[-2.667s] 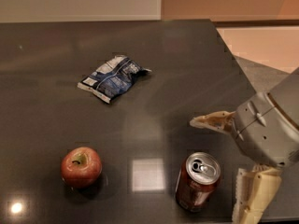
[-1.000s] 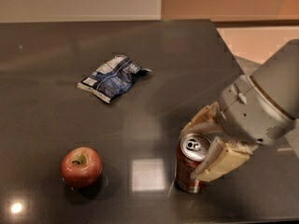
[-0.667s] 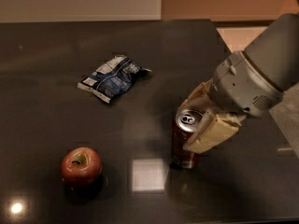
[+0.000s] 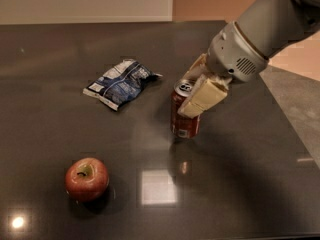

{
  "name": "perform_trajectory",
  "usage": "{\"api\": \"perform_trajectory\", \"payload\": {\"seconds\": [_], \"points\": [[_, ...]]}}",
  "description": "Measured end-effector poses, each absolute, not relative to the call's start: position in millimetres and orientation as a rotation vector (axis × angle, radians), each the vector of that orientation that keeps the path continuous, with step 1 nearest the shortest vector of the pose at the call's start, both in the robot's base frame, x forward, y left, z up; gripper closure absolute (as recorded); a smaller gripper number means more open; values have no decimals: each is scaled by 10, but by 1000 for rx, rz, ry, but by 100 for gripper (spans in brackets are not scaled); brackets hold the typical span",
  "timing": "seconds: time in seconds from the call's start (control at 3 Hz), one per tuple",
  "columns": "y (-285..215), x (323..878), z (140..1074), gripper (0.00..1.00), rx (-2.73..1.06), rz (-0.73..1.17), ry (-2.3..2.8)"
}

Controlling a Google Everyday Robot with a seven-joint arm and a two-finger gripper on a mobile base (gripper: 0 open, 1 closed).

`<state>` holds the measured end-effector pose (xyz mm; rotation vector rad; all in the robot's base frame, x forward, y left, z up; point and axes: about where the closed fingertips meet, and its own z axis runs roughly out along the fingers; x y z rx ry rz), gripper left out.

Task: Move coke can near blue chip bag

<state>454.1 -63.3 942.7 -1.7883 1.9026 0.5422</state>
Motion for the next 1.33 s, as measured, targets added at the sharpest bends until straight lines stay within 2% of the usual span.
{"api": "perform_trajectory", "payload": {"seconds": [1.0,1.33], "points": [[-328,5676,9157,100,-1660,500,1965],[-244,5901,9116,83,-1628,492,1968]]}}
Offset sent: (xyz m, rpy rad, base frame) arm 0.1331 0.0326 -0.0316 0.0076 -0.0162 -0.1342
